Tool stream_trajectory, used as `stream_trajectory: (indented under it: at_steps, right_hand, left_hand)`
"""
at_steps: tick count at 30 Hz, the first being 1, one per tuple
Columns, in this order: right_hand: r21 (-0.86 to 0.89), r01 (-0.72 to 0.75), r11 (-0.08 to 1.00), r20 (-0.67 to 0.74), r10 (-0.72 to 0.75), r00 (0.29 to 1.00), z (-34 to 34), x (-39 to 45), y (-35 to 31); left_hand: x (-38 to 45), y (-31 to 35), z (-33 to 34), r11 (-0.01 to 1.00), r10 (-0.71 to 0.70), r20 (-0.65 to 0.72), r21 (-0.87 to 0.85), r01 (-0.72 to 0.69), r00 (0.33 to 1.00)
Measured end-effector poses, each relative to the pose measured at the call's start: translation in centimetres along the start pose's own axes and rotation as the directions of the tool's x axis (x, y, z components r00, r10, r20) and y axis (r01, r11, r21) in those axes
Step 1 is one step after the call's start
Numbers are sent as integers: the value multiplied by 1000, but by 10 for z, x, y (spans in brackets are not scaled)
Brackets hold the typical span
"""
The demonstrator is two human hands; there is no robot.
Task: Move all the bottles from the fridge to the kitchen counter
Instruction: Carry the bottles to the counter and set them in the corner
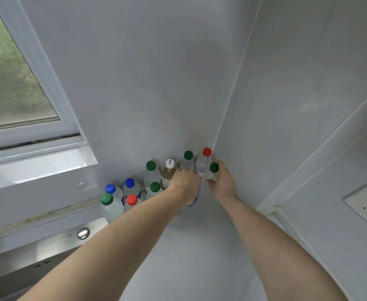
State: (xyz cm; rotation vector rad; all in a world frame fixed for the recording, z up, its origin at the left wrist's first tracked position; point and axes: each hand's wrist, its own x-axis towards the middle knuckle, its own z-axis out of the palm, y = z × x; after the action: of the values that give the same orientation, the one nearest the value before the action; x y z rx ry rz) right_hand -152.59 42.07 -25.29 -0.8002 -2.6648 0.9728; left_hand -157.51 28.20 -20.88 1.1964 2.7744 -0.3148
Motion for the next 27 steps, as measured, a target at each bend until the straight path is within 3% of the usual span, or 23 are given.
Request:
stream_trajectory:
  at_steps: [12, 21, 27]
  right_hand:
    - [36, 53, 998, 26, -54, 998, 3, 7, 5]
    - [-16, 48, 999, 93, -46, 995, -10, 6, 11]
    - [-59, 17, 998, 72, -13, 997, -31, -21, 18]
  left_hand:
    - [-1, 1, -2, 1000, -9, 25, 11, 9, 1000]
    - [-6, 2, -4, 995, -33, 47, -90, 37, 998]
    - [-13, -2, 3, 993, 36, 100, -120, -24, 994]
